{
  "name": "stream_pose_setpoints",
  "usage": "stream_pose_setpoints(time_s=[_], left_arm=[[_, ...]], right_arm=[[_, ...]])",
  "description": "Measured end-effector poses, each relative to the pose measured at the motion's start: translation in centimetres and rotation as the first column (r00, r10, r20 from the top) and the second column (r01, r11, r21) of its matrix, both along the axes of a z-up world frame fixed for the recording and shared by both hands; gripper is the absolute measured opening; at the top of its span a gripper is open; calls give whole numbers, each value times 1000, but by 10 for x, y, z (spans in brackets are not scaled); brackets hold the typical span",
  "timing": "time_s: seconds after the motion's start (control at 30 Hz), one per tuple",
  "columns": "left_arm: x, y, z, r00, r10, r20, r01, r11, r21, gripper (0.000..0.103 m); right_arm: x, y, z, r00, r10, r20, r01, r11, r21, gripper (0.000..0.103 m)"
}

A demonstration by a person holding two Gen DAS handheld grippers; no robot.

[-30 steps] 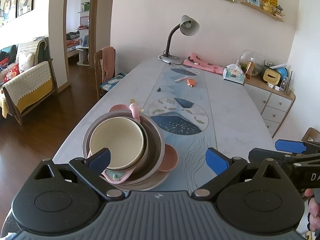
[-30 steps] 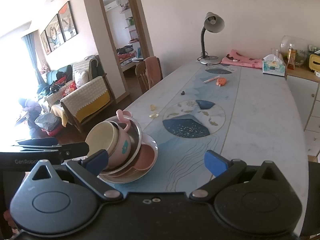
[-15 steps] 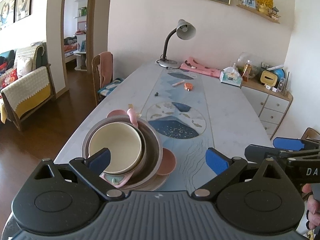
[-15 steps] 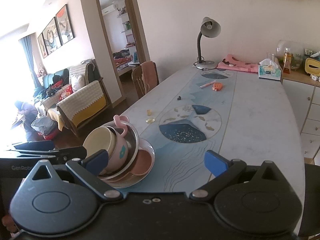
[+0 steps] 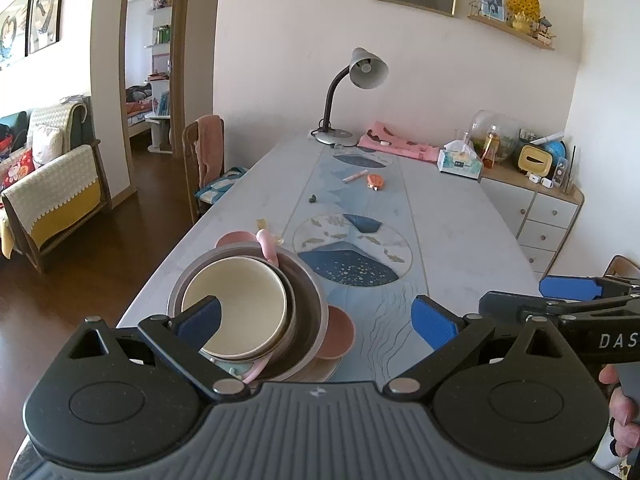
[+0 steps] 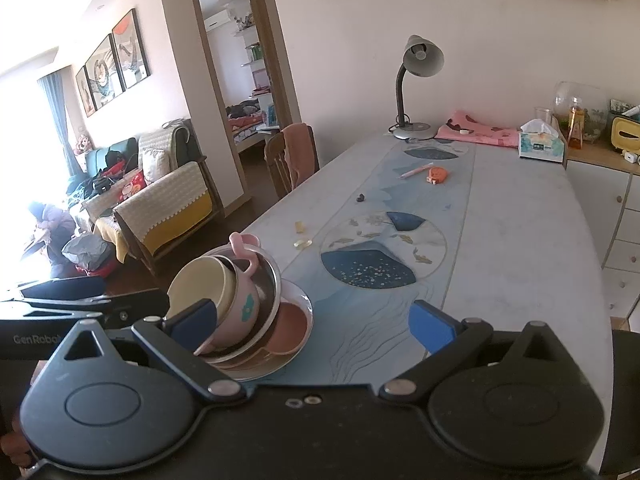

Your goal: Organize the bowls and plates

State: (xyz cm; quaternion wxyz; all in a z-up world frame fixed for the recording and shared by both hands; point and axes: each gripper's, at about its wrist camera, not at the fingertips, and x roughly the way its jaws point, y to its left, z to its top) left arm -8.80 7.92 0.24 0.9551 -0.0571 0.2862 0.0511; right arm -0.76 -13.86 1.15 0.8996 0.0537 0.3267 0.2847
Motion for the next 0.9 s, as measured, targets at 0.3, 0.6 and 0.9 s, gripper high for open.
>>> stream_pose_setpoints(time_s=[0.3,0.6,0.9], left_arm=[[3,1,-1,1000,-1,-7,1,1000,-2,102],[11,9,-8,999,4,-35,-5,1000,-25,102],[21,15,-15,998,17,-66,-19,999,-41,102]], right_arm=[[3,7,-2,1000,11,-7,-11,1000,-3,103],[7,13,-5,1000,15,-19,-15,1000,-13,103],[14,19,-11,999,26,-45,-26,1000,-16,103]])
